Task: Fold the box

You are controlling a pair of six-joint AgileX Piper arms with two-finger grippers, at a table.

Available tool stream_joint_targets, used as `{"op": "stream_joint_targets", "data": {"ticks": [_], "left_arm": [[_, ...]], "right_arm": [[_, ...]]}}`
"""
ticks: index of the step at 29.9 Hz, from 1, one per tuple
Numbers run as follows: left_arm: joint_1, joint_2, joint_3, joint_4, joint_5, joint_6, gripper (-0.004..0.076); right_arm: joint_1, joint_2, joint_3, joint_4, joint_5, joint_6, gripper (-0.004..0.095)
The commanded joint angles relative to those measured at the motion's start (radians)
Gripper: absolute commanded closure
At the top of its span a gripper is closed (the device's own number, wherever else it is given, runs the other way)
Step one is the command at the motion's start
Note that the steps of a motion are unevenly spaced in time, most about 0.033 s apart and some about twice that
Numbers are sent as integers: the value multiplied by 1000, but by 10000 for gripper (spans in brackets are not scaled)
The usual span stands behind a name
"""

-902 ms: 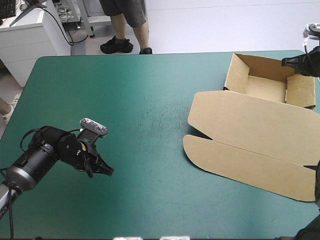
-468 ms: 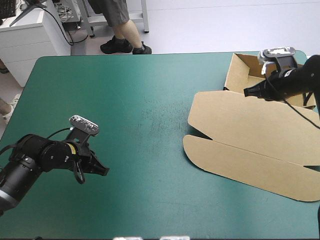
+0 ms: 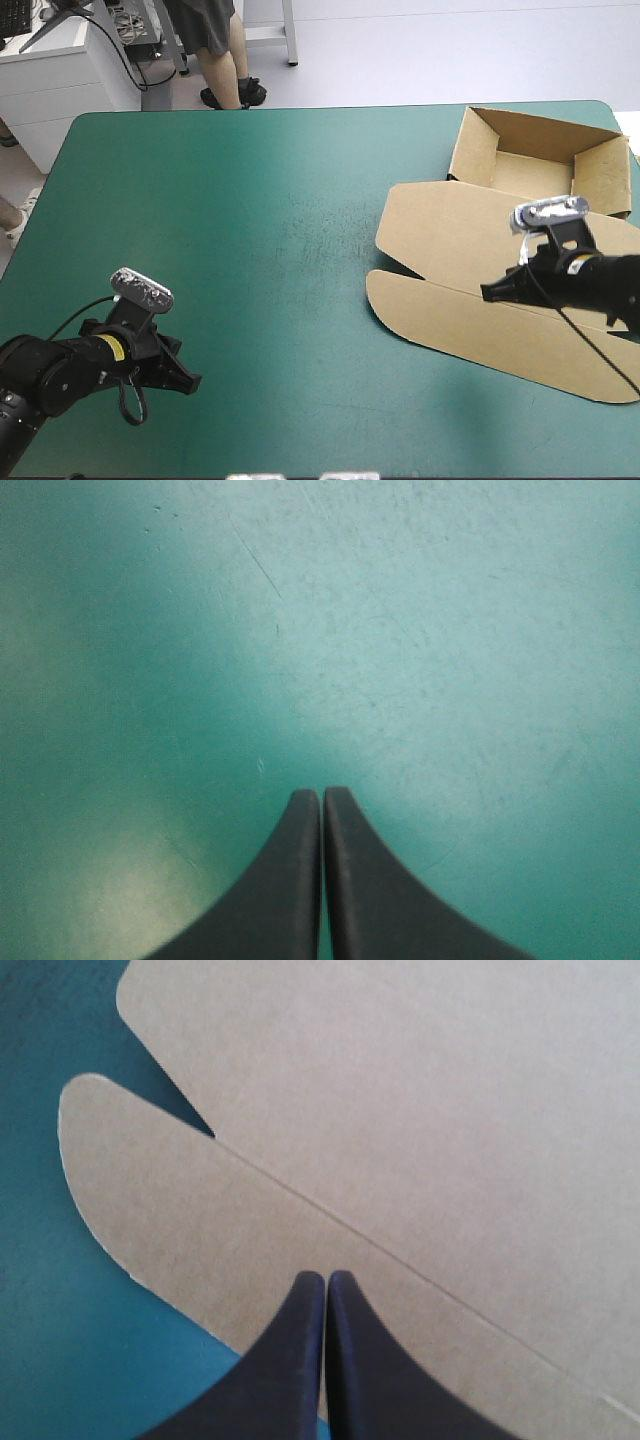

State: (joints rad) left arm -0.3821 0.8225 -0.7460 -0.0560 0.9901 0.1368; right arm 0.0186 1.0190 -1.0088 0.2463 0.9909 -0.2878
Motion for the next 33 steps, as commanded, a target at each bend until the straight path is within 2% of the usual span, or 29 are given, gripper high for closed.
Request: {"op": "stream_joint_targets", "data": {"ticks": [1, 9, 14, 20, 27, 33], "left_arm": [[-5, -46, 35, -42, -81, -6, 732], [-5, -70, 163, -51, -151, -3, 732], [-5, -70, 201, -66, -169, -3, 732], [-5, -70, 228, -91, -193, 5, 732], [-5, -70, 228, -91, -128, 5, 732], [-5, -70, 228, -101, -125, 5, 732]], "right_arm": [[4, -108, 93, 16, -90, -27, 916], [4, -332, 388, 19, -157, -29, 918], [4, -430, 487, 19, -189, -35, 917], [4, -486, 513, 21, -200, -35, 927], [4, -486, 513, 38, -157, -31, 927], [4, -486, 513, 38, -157, -31, 927]]}}
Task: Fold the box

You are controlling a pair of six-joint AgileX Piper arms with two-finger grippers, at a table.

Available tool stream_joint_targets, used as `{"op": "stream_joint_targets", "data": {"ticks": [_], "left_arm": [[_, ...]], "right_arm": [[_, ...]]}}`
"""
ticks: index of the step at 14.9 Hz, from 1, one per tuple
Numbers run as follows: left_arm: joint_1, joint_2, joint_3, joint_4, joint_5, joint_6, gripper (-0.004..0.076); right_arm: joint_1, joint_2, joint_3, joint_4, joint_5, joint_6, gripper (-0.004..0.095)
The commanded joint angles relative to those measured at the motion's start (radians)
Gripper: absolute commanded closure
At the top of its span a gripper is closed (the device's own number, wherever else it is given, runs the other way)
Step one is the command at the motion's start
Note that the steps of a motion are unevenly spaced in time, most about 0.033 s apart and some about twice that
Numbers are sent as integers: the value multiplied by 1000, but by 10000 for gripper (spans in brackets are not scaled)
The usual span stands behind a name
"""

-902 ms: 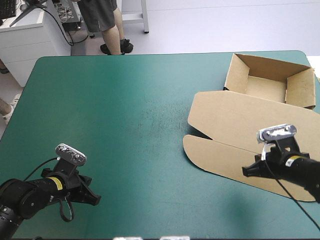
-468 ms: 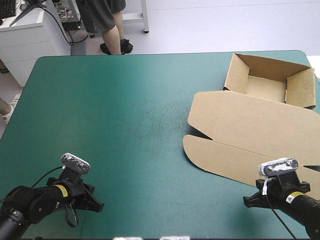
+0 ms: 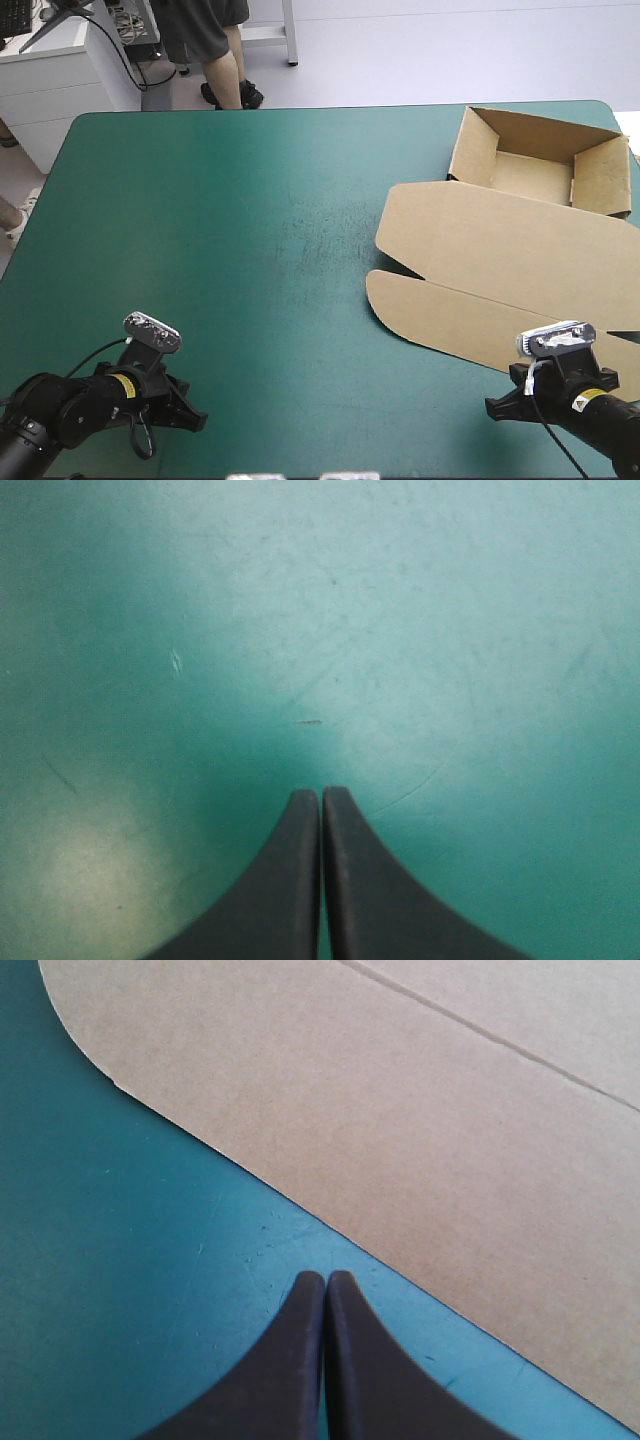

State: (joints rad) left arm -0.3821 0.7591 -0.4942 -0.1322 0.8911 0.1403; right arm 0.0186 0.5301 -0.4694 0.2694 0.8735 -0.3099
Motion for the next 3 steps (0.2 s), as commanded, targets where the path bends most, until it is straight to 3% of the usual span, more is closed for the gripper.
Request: {"op": "stream_joint_targets", "data": {"ticks": [1, 3], "left_arm": [[-5, -7, -24, -25, -22, 2, 732], [-5, -7, -24, -25, 3, 2, 732]], "right_arm": [[4, 2, -26, 15, -39, 1, 927], [4, 2, -26, 43, -37, 58, 927]]}}
